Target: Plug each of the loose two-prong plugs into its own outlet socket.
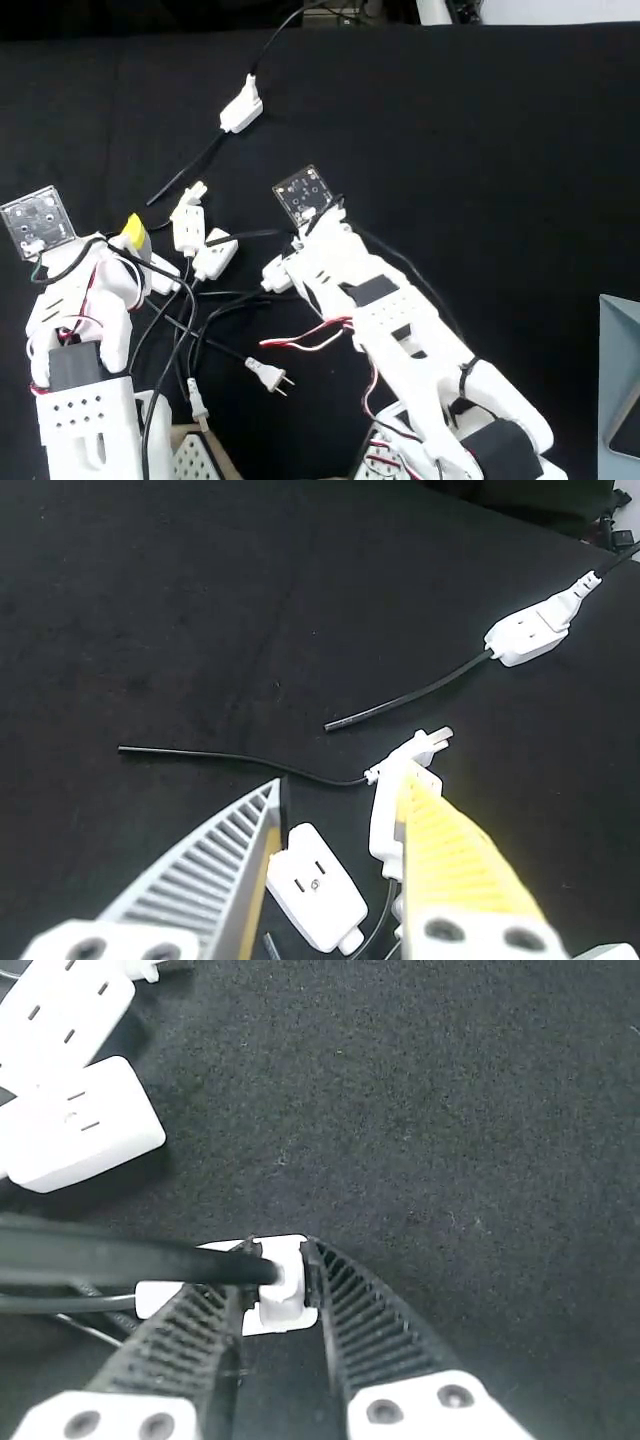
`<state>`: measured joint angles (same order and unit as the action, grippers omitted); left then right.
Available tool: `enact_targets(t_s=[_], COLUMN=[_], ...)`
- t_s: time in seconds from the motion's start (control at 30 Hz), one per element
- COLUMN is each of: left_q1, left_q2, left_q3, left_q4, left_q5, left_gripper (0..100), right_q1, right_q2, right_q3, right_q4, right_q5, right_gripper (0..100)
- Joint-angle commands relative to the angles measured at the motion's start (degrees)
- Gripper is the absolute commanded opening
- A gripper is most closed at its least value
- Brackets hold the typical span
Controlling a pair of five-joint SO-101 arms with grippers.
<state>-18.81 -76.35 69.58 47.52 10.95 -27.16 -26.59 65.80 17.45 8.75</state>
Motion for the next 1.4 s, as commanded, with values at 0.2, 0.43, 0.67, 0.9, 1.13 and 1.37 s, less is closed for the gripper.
enact_targets(t_s=[0.2, 0.43, 0.67, 0.9, 1.13, 1.37], left_q1=[-0.5, -0.5, -0.5, -0.5, -0.5, -0.5], left_q2=[-0.7, -0.7, -0.7, -0.7, -0.7, -0.7], left_q3=[-0.5, -0.5, -0.5, -0.5, -0.4, -0.4], left_q4=[-0.2, -0.2, -0.2, -0.2, -0.1, -0.1], left_q5=[0.0, 0.0, 0.0, 0.0, 0.0, 0.0], left_gripper=[19, 19, 19, 19, 19, 19], right_q1=[0.6, 0.6, 0.6, 0.4, 0.4, 2.5], right_q2=[3.7, 8.5, 9.0, 10.6, 13.9, 13.9], right_q3=[0.0, -0.5, -0.5, -1.8, -5.7, -8.2], right_q4=[-1.4, -5.0, -4.7, -0.6, 3.8, 3.4], right_q5=[-0.5, -0.5, -4.5, -5.4, -5.2, -4.8], right_gripper=[1.2, 1.1, 1.1, 1.1, 1.1, 1.1])
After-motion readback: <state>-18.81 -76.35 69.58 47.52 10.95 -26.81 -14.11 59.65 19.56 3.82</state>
